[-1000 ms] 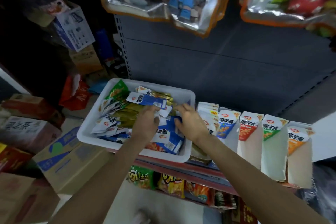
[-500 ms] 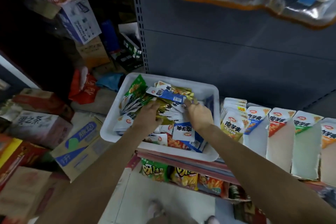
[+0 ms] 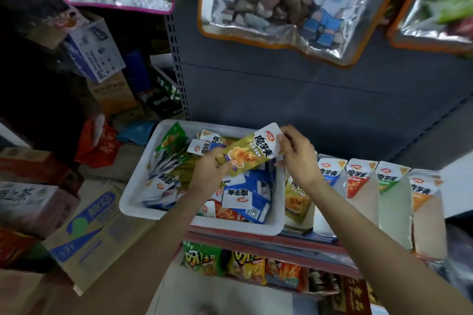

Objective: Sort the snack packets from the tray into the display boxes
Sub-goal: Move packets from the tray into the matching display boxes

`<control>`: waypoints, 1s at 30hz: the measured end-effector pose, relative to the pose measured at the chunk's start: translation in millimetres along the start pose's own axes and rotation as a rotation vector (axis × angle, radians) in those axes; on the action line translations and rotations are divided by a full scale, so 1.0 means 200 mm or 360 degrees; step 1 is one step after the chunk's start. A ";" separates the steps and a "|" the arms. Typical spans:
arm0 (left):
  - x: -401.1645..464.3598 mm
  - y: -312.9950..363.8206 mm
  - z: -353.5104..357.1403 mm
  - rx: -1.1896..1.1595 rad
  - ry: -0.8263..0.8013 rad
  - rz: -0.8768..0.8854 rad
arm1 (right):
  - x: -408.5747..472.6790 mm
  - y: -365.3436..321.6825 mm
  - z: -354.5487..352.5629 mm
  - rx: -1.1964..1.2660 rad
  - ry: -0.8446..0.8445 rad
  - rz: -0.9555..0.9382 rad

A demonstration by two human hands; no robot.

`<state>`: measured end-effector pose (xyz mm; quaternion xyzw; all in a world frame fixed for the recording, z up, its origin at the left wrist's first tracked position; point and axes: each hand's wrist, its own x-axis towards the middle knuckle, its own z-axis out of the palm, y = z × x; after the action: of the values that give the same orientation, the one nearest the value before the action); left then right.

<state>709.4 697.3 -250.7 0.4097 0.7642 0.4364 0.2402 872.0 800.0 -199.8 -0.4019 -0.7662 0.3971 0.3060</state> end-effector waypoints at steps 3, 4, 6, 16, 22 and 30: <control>0.00 0.07 0.11 -0.0011 -0.0119 0.0092 | -0.01 0.03 -0.16 -0.0001 0.0109 0.0011; -0.01 0.10 0.15 -0.0004 -0.0175 0.0117 | -0.02 0.05 -0.21 0.0000 0.0112 0.0013; -0.01 0.14 0.24 0.0046 -0.0308 0.0149 | -0.03 0.09 -0.30 -0.0033 0.0093 0.0043; -0.08 0.18 0.51 0.0392 -0.0744 -0.0029 | -0.14 0.21 -0.51 -0.0408 0.0129 0.0023; -0.05 0.19 0.51 0.0233 -0.0839 -0.0207 | -0.18 0.31 -0.38 -0.0767 -0.0132 -0.0065; -0.07 0.21 0.51 0.0214 -0.0842 -0.0222 | -0.23 0.43 -0.22 -0.1148 -0.0188 -0.0090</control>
<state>807.8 746.0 -265.6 0.4707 0.7287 0.2450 0.4330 960.9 807.3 -258.1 -0.4389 -0.8841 0.1154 0.1109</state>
